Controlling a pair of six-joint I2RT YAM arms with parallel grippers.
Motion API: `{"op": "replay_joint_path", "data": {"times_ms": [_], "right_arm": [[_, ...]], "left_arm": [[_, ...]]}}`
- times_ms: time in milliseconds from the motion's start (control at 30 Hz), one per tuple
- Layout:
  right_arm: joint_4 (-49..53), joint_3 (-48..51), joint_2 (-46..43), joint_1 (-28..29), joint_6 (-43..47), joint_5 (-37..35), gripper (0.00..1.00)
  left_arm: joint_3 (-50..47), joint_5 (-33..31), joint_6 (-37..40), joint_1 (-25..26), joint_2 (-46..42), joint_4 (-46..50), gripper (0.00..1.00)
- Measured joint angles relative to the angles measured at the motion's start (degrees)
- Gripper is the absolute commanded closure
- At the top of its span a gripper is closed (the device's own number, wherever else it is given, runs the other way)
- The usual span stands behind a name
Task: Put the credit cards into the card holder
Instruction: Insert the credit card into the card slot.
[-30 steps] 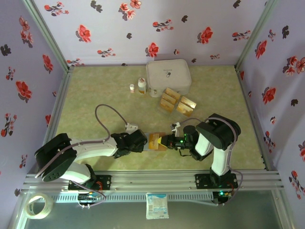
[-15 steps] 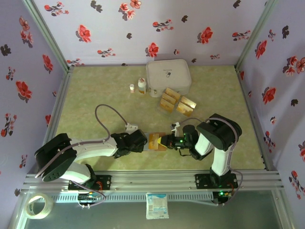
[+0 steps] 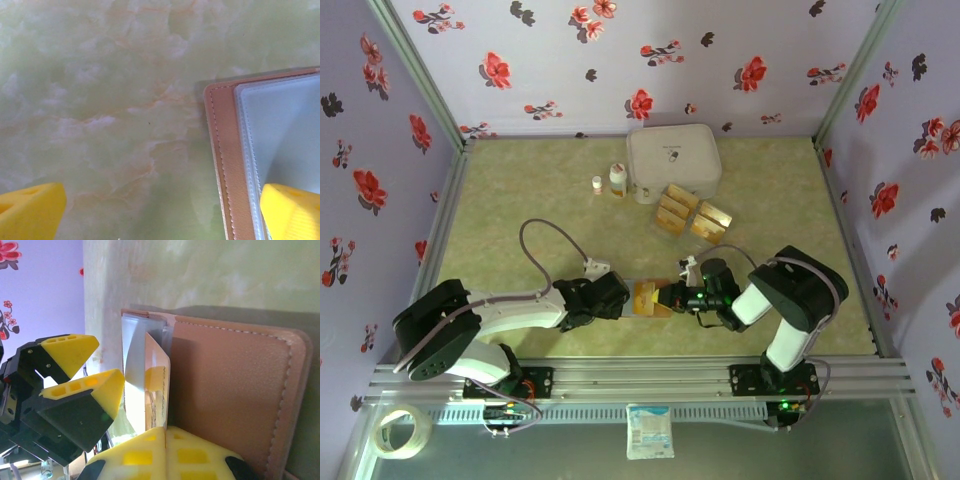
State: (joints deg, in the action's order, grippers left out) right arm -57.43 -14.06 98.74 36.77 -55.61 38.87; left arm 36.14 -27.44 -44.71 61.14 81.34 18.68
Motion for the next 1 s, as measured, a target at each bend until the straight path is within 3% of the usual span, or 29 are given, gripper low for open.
{"op": "replay_joint_path", "data": {"times_ms": [333, 1000], "right_arm": [[7.9, -2.2, -2.3, 0.0, 2.4, 0.4, 1.0], [12.2, -5.0, -2.0, 0.5, 3.4, 1.4, 1.0]], "left_arm": [[-0.3, 0.0, 0.0, 0.0, 0.0, -0.6, 0.0], [-0.3, 0.0, 0.0, 0.0, 0.1, -0.7, 0.0]]}}
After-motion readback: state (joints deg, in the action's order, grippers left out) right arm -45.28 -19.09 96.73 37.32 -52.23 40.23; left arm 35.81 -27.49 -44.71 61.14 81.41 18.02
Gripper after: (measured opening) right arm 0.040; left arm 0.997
